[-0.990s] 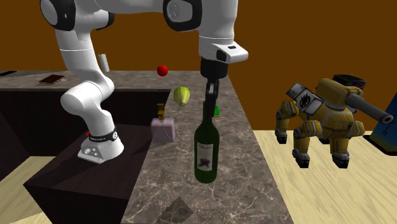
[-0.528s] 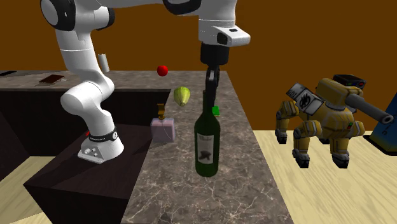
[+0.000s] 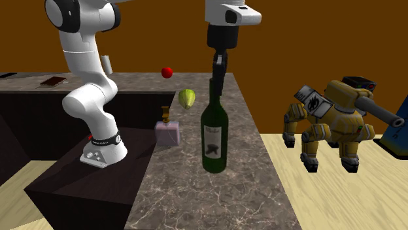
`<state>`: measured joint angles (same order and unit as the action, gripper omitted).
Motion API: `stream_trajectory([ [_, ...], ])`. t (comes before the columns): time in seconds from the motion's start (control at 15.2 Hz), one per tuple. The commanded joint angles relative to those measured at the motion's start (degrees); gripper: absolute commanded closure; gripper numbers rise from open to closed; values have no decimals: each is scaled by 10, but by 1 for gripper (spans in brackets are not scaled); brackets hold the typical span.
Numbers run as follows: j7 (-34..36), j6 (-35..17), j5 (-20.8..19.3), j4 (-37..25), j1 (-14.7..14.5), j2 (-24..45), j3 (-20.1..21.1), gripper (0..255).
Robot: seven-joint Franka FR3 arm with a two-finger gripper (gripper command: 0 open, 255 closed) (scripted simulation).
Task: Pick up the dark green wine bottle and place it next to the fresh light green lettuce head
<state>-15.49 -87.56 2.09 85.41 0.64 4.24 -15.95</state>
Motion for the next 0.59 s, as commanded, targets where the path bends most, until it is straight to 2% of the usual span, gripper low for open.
stream_trajectory([
  [0.0,-2,17,1,-19,1,2,-1,255],
  [0.33,-4,62,6,-81,5,19,-3,255],
  [0.4,-4,64,6,-83,5,20,-3,255],
  [0.53,24,56,-2,-49,-13,-7,10,255],
])
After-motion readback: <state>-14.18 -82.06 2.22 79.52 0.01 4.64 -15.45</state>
